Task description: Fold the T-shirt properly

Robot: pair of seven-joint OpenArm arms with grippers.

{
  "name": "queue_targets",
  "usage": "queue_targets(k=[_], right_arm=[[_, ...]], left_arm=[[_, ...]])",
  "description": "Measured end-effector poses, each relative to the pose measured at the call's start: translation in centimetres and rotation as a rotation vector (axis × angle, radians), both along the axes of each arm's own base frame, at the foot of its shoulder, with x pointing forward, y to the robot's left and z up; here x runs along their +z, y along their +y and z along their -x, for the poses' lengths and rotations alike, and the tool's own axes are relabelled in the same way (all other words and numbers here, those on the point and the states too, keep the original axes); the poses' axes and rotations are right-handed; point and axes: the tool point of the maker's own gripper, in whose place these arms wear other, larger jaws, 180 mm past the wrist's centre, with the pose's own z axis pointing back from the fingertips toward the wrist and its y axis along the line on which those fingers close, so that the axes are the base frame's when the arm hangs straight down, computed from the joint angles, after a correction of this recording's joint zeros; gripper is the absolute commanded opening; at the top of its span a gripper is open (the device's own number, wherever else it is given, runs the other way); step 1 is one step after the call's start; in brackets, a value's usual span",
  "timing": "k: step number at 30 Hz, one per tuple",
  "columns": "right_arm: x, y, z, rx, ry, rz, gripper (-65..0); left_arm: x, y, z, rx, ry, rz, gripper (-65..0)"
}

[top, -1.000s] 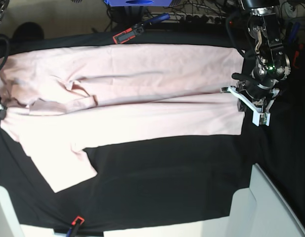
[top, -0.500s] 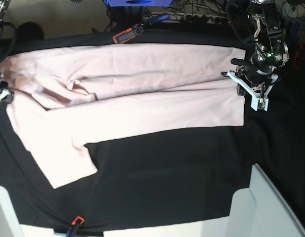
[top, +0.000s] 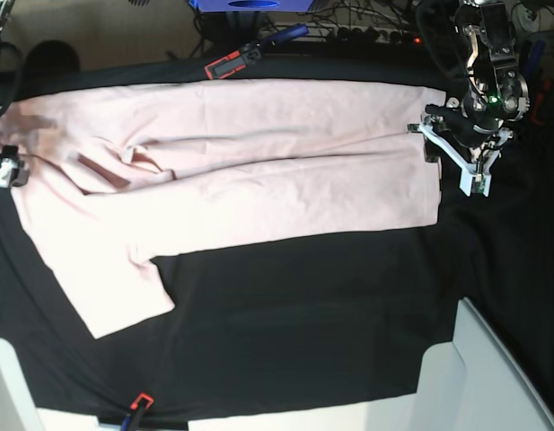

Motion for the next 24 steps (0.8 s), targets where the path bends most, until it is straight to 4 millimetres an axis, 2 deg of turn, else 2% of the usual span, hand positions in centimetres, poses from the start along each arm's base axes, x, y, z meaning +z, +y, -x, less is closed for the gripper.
queue_targets(k=[4,7,11,15,18,21,24], right_arm=[[1.1,0.8,0.1,0.051,0.009,0.029,-25.1],[2.8,0.2,-1.2,0.049,-0.045,0.052,-18.6],[4.7,-1.4,-4.0,-0.001,-0.106,0.061,-13.1],[5.3,-1.3,-8.3,-0.049,-0.156,-0.043,-9.3],[4.9,-2.1,-10.7,-0.094,-0.168,-0.079,-8.4],[3.3,-1.5,-12.4,-0.061,-0.158,-0.077,-8.0],[0.8,0.0,-13.1,-0.059,-0.136,-0.099,-8.0]], left_arm=[[0.0,0.0,0.0,0.001,0.001,0.001,-31.4],[0.5,0.0,-0.4,-0.002,-0.010,-0.004,-31.4],[2.8,1.3,-2.5,0.021,-0.090,-0.027,-31.2],[3.3,2.1,-3.6,0.024,-0.057,-0.042,-31.2],[3.9,2.5,-4.4,0.031,-0.069,-0.051,-31.2],[4.1,2.7,-4.6,0.026,-0.075,-0.052,-31.2],[4.1,3.4,-4.3,0.026,-0.058,-0.074,-31.2]])
